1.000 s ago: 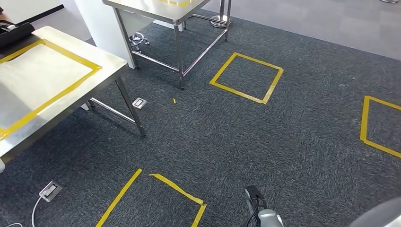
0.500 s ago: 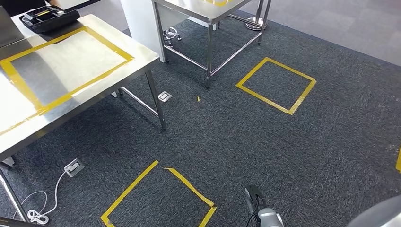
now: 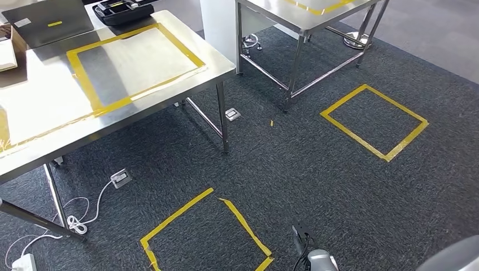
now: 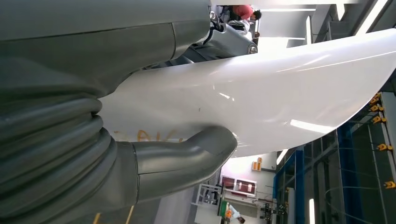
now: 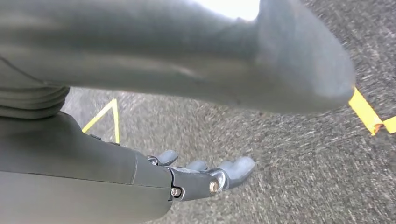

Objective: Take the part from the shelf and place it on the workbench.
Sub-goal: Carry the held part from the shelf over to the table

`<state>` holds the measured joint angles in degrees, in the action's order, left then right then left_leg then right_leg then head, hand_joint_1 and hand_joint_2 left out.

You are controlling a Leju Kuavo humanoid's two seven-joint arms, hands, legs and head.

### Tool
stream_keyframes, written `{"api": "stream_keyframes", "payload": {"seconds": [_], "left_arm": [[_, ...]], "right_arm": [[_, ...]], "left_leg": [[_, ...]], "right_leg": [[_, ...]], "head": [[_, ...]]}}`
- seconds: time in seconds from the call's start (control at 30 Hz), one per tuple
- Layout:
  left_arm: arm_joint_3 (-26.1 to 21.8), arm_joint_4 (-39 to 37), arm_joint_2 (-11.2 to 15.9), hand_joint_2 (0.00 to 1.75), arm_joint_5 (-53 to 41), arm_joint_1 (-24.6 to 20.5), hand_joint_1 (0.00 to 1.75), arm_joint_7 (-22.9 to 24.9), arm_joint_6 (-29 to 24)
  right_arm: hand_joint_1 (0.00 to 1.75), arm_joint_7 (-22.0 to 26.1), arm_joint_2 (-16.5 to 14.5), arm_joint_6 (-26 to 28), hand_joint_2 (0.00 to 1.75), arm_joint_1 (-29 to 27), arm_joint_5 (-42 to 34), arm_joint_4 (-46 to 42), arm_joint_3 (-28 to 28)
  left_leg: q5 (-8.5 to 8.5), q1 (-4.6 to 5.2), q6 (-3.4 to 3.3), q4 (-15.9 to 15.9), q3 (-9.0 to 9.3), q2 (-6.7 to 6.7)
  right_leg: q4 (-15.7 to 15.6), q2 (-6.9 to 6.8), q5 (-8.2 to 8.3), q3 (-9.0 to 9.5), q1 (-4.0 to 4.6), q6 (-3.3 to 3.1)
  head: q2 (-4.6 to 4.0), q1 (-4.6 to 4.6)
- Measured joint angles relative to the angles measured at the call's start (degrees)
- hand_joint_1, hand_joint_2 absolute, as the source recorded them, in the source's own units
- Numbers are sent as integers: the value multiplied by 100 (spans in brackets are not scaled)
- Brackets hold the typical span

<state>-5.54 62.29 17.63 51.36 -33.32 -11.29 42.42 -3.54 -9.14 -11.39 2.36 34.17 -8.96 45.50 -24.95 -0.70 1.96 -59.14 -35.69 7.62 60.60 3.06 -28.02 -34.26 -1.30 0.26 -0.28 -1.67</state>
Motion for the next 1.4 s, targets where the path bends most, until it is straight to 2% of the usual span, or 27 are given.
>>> {"api": "stream_keyframes", "payload": {"seconds": [0.03, 0.07, 0.1, 0.17, 0.2, 0.23, 0.27, 0.3, 0.33, 0.4, 0.43, 0.47, 0.57, 0.67, 0.97, 1.03, 1.1, 1.17, 1.2, 1.23, 1.27, 1.3, 1.33, 1.37, 1.4], "left_arm": [[-8, 3, 12, 175, -5, 9, 175, -2, -4], [-17, 4, 28, 175, -8, 14, 175, -5, -7], [-23, 5, 43, 175, -9, 13, 175, -10, -9], [-26, 8, 48, 175, -14, 11, 175, -22, -10], [-26, 9, 39, 175, -19, 20, 175, -27, -10], [-26, 9, 31, 175, -25, 38, 175, -30, -13], [-26, 10, 25, 175, -34, 56, 175, -33, -15], [-26, 14, 22, 175, -45, 64, 175, -37, -17], [-27, 21, 20, 175, -58, 65, 175, -44, -19], [-28, 43, 20, 175, -94, 46, 175, -71, -20], [-29, 55, 20, 175, -113, 35, 175, -86, -21], [-30, 65, 19, 175, -126, 27, 175, -103, -22], [-33, 75, 11, 175, -141, 32, 175, -143, -23], [-45, 75, 5, 175, -135, 43, 175, -164, -23], [-120, 105, 6, 175, -123, 107, 175, -172, -23], [-134, 130, 12, 175, -122, 111, 175, -170, -23], [-144, 152, 10, 175, -121, 104, 175, -164, -24], [-147, 156, -13, 175, -121, 104, 175, -156, -25], [-146, 155, -27, 175, -122, 111, 175, -152, -26], [-146, 154, -39, 175, -122, 119, 175, -149, -27], [-146, 154, -47, 175, -122, 123, 175, -148, -28], [-146, 154, -52, 175, -122, 124, 175, -147, -31], [-146, 155, -56, 175, -122, 124, 175, -147, -34], [-146, 156, -60, 175, -121, 123, 175, -149, -38], [-146, 158, -64, 175, -121, 123, 175, -149, -42]], "right_arm": [[0, 0, -2, -3, 0, 4, 10, 0, 1], [0, 2, -3, -6, 0, 9, 17, 0, 2], [0, 3, -4, -8, 0, 12, 22, 0, 3], [0, 12, -4, 4, 0, 4, 19, 0, 5], [0, 20, -4, 25, 0, -3, 4, 0, 11], [0, 27, -4, 52, 0, -7, -13, 0, 19], [0, 29, -5, 82, 0, -8, -28, 0, 26], [0, 23, -5, 107, 0, -6, -39, 0, 32], [0, 14, -7, 128, 0, -3, -44, 0, 36], [0, 4, -17, 162, 0, 4, -52, 0, 41], [0, 3, -24, 177, 0, 8, -56, 0, 46], [0, 4, -27, 187, 0, 8, -57, 0, 52], [0, 9, -28, 193, 0, 3, -57, 0, 69], [0, 36, -32, 188, 0, 4, -54, 0, 71], [0, 78, -33, 197, 0, 1, -50, 0, 78], [0, 80, -33, 197, 0, 6, -54, 0, 80], [0, 86, -33, 198, 0, 9, -63, 0, 82], [0, 91, -31, 197, 0, 5, -72, 0, 83], [0, 93, -30, 196, 0, 0, -75, 0, 83], [0, 95, -29, 195, 0, -6, -76, 0, 84], [0, 97, -28, 193, 0, -10, -76, 0, 86], [0, 98, -28, 191, 0, -13, -76, 0, 89], [0, 99, -27, 188, 0, -14, -76, 0, 92], [0, 99, -27, 185, 0, -13, -76, 0, 96], [0, 99, -27, 183, 0, -11, -77, 0, 98]], "left_leg": [[7, -7, 37, 20, -15, 33], [-14, -1, 64, -3, -38, -40], [-89, 8, 88, -118, -99, -192], [-405, 23, 122, -700, -368, -581], [-589, 18, 136, -1105, -557, -684], [-710, 13, 143, -1438, -711, -723], [-734, 11, 141, -1606, -784, -736], [-641, 13, 128, -1532, -732, -737], [-465, 18, 102, -1235, -567, -740], [-151, 56, 20, -418, -120, -785], [-83, 78, -15, -140, 29, -808], [-64, 90, -21, 7, 105, -827], [-55, 95, -4, 46, 115, -809], [-66, 108, -50, 44, 112, -802], [-111, 163, -189, -1, 91, -800], [-96, 142, -240, 53, 125, -787], [-68, 98, -294, 123, 180, -778], [-72, 85, -320, 139, 197, -762], [-83, 86, -320, 135, 198, -745], [-99, 86, -315, 130, 203, -726], [-119, 83, -301, 119, 214, -706], [-143, 76, -281, 103, 232, -688], [-176, 68, -253, 81, 251, -674], [-215, 70, -215, 50, 261, -659], [-249, 75, -176, 22, 263, -645]], "right_leg": [[-12, -74, 11, 11, -1, -44], [-29, -133, 23, 26, -6, -86], [-49, -186, 35, 40, -13, -124], [-69, -282, 38, 49, -4, -174], [-71, -328, 33, 48, 5, -188], [-71, -376, 29, 47, 13, -195], [-70, -414, 24, 49, 19, -200], [-70, -446, 19, 56, 25, -199], [-69, -472, 12, 70, 32, -196], [-66, -511, -9, 94, 52, -175], [-65, -522, -16, 96, 62, -156], [-61, -528, -25, 92, 77, -153], [-72, -531, -22, 93, 94, -162], [-121, -532, 2, 118, 84, -125], [-188, -550, 26, 155, 23, 44], [-183, -550, 2, 171, 26, 93], [105, -458, -168, 49, 35, 114], [851, -356, -501, -339, 35, 107], [1224, -336, -618, -554, 35, 107], [1453, -327, -640, -707, 34, 106], [1439, -323, -537, -743, 32, 104], [1209, -321, -341, -668, 27, 100], [811, -320, -104, -500, 20, 96], [421, -308, 51, -327, 20, 93], [131, -298, 140, -191, 19, 80]], "head": [[0, -2], [0, 3], [0, 11], [0, 28], [0, 33], [0, 33], [0, 33], [0, 34], [0, 33], [0, 34], [0, 32], [0, 31], [0, 25], [0, 23], [0, 26], [0, 26], [0, 21], [0, 16], [0, 14], [0, 13], [0, 14], [0, 13], [0, 13], [0, 14], [0, 14]]}}
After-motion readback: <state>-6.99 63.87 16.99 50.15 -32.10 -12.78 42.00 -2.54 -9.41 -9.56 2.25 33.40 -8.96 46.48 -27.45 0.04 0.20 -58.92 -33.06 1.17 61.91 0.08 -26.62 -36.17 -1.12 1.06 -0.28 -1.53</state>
